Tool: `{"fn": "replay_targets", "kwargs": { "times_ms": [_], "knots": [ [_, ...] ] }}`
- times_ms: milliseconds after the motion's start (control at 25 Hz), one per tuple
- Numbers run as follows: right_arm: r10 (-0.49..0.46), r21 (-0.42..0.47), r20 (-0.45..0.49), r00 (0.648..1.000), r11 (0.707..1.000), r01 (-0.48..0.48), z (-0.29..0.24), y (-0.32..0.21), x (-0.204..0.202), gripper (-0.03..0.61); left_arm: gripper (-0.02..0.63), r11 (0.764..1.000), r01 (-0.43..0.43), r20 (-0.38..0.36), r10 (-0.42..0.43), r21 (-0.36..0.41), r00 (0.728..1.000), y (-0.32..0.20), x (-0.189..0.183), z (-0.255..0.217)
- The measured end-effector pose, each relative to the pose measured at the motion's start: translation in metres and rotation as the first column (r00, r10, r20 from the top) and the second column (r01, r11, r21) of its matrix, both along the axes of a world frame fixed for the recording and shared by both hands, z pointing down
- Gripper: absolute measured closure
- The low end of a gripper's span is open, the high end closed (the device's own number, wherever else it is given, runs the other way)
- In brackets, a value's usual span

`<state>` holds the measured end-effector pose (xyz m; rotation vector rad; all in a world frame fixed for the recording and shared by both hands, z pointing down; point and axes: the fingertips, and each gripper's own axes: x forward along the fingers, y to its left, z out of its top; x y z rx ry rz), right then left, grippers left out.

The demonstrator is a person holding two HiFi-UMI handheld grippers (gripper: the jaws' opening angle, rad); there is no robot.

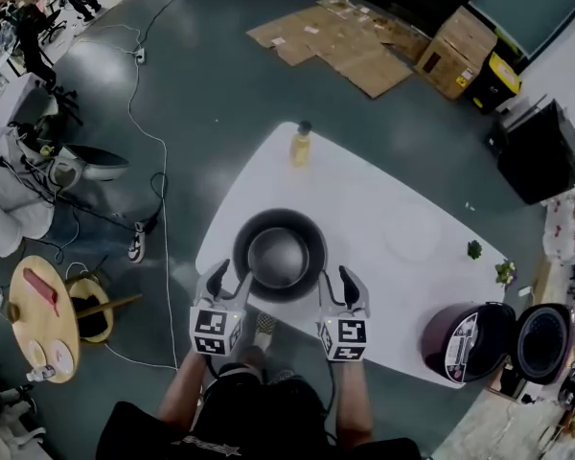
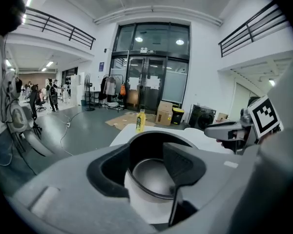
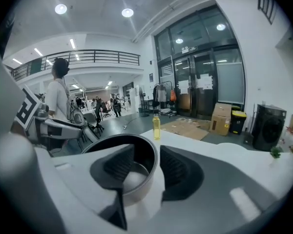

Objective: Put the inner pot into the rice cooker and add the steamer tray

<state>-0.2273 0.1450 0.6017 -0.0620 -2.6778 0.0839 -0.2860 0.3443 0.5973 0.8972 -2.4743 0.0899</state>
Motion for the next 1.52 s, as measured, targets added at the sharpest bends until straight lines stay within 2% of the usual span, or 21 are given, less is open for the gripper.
{"fn": "replay_targets", "kwargs": {
  "times_ms": [80,200,760,840,920,1040,1120,1240,1400,1520],
  "knots": [
    [0.004,-0.016,-0.025,1.0,1.0,-0.004,0.011,0.0,-0.005,0.368,0.364,1.0,-0.004,-0.03,0.004,-0.012,1.0,-0.001,-0.005,0.011],
    [0.003,-0.041,-0.063,0.998,0.999,-0.005,0.026,0.001,-0.012,0.344,0.329,0.999,-0.007,-0.069,0.004,-0.035,0.998,-0.001,-0.012,0.027],
    [0.011,-0.082,-0.204,0.979,0.996,-0.028,0.083,0.001,-0.023,0.344,0.327,0.993,-0.029,-0.196,0.006,-0.118,0.98,0.001,-0.029,0.084],
    [0.01,-0.092,-0.219,0.976,0.995,-0.031,0.087,0.003,-0.022,0.344,0.334,0.991,-0.038,-0.213,0.009,-0.129,0.977,0.003,-0.028,0.091],
    [0.005,-0.098,-0.228,0.974,0.995,-0.028,0.09,0.004,-0.021,0.37,0.357,0.99,-0.048,-0.222,0.017,-0.133,0.975,0.003,-0.027,0.094],
    [-0.008,-0.102,-0.239,0.971,0.995,-0.017,0.09,0.009,-0.022,0.439,0.389,0.987,-0.071,-0.215,0.039,-0.142,0.976,0.001,-0.026,0.094],
    [0.002,-0.099,-0.249,0.968,0.995,-0.028,0.091,0.01,-0.022,0.446,0.431,0.985,-0.082,-0.203,0.05,-0.152,0.978,0.0,-0.026,0.093],
    [0.033,-0.095,-0.263,0.964,0.994,-0.06,0.092,0.008,-0.02,0.459,0.449,0.986,-0.078,-0.214,0.045,-0.148,0.976,-0.001,-0.025,0.094],
    [0.06,-0.091,-0.266,0.962,0.992,-0.087,0.091,0.008,-0.015,0.46,0.459,0.984,-0.081,-0.214,0.046,-0.157,0.976,0.0,-0.022,0.093],
    [0.075,-0.092,-0.249,0.966,0.991,-0.101,0.084,0.005,-0.013,0.462,0.46,0.984,-0.088,-0.183,0.059,-0.155,0.981,-0.003,-0.024,0.081]
  ]
}}
